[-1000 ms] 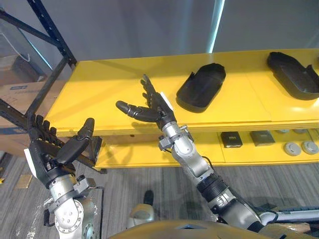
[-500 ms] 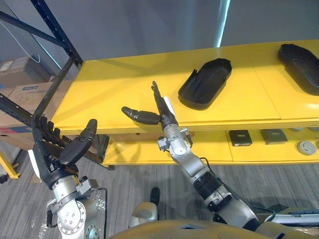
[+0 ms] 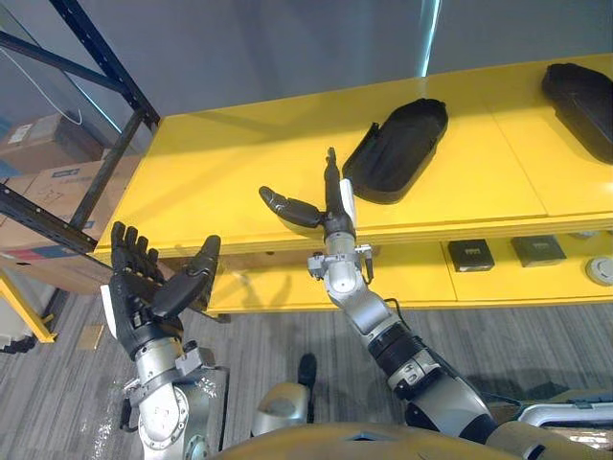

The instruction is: Walk over and take three plastic housings, then place them on the shelf

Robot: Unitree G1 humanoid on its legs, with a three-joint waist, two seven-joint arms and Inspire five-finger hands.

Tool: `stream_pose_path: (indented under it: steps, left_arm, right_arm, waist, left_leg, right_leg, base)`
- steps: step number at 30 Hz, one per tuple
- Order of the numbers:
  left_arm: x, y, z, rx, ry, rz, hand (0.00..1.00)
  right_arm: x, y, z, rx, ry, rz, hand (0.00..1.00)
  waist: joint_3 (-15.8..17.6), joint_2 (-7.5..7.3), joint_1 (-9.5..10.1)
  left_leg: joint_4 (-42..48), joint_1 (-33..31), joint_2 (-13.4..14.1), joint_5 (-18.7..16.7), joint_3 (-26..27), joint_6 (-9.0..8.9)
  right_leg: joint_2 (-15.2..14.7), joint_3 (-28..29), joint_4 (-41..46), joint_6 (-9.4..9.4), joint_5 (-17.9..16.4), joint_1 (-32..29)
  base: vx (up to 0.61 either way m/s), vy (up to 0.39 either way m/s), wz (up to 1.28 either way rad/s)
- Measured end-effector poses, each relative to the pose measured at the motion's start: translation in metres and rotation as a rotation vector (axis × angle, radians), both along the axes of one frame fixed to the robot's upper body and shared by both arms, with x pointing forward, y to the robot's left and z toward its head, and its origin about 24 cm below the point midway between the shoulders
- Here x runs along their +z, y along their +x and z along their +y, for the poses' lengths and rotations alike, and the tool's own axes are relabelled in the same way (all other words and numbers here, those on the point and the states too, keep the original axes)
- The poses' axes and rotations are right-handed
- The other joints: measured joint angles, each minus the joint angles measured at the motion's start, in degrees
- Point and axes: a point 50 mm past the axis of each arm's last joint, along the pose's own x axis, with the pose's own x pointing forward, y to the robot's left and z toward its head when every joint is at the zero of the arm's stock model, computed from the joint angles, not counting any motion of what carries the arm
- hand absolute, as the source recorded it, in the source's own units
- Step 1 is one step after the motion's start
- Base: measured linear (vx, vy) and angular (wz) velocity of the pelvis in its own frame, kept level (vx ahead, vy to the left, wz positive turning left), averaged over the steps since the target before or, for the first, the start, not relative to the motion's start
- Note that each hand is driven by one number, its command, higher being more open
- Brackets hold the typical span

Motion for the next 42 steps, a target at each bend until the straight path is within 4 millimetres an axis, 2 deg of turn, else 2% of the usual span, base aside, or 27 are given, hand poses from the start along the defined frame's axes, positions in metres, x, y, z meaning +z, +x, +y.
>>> stream_pose_path:
  steps: [7, 15, 17, 22, 26, 35, 42]
  left_arm:
    - [0.001, 0.005, -0.012, -0.061, -0.027, -0.015, 1.0]
    - [0.0, 0.014, -0.015, -0.083, -0.03, -0.028, 1.0]
    - [0.002, 0.018, -0.017, -0.1, -0.03, -0.041, 1.0]
    - [0.004, 0.02, -0.018, -0.102, -0.029, -0.052, 1.0]
    - [0.004, 0.02, -0.017, -0.115, -0.019, -0.049, 1.0]
    - [0.004, 0.021, -0.017, -0.142, -0.033, -0.053, 1.0]
    - [0.002, 0.024, -0.028, -0.236, -0.029, -0.036, 1.0]
  right_arm:
    - [0.008, 0.006, -0.008, -0.063, -0.01, -0.039, 1.0]
    - [0.013, 0.009, -0.015, -0.113, -0.019, -0.068, 1.0]
    - [0.019, 0.01, -0.018, -0.133, 0.004, -0.091, 1.0]
    - [0.024, 0.01, -0.024, -0.138, 0.027, -0.102, 1.0]
    - [0.022, 0.004, -0.025, -0.121, 0.012, -0.127, 1.0]
    - [0.02, 0.002, -0.028, -0.123, 0.018, -0.125, 1.0]
    - [0.021, 0.0, -0.036, -0.125, 0.03, -0.139, 1.0]
  waist:
    - [1.2, -0.03, -1.25]
    - [1.5, -0.18, -2.34]
    - [2.8, -0.22, -2.84]
    - [3.4, -0.29, -3.17]
    - [4.0, -0.56, -4.5]
    - [4.2, -0.95, -4.74]
    - [4.5, -1.28, -4.89]
  left_leg:
    - [0.0, 0.0, 0.0, -0.1, 0.5, 0.1]
    - [-0.1, 0.0, 0.1, 0.0, 1.2, -0.24]
    - [-0.1, 0.1, 0.2, -0.1, 1.4, -0.24]
    - [-0.2, 0.3, 0.2, -0.2, 2.4, -0.1]
    - [-0.4, 0.6, 0.3, -0.2, 3.1, -0.01]
    - [-1.4, 2.1, 0.2, -0.1, 3.6, 0.06]
    - [-1.5, 2.1, 0.3, -0.1, 3.6, 0.06]
  right_leg:
    - [0.0, 0.7, -0.1, 0.54, 0.4, -0.3]
    - [0.4, 1.4, -1.5, 0.85, 1.1, -0.4]
    - [0.8, 1.5, -2.5, 0.92, 1.7, 0.0]
    - [1.1, 2.4, -4.0, 1.13, 2.9, 0.1]
    - [1.4, 3.0, -5.3, 1.15, 3.9, 0.3]
    - [1.8, 3.2, -6.8, 1.46, 4.7, 1.8]
    - [2.1, 3.0, -8.1, 1.51, 5.4, 2.2]
  base:
    - [0.0, 0.001, -0.02]
    - [0.01, 0.001, -0.03]
    - [-0.02, 0.016, -0.05]
    - [-0.02, 0.022, -0.1]
    - [-0.03, 0.003, -0.08]
    - [0.0, -0.003, -0.03]
    - [0.0, -0.003, 0.0]
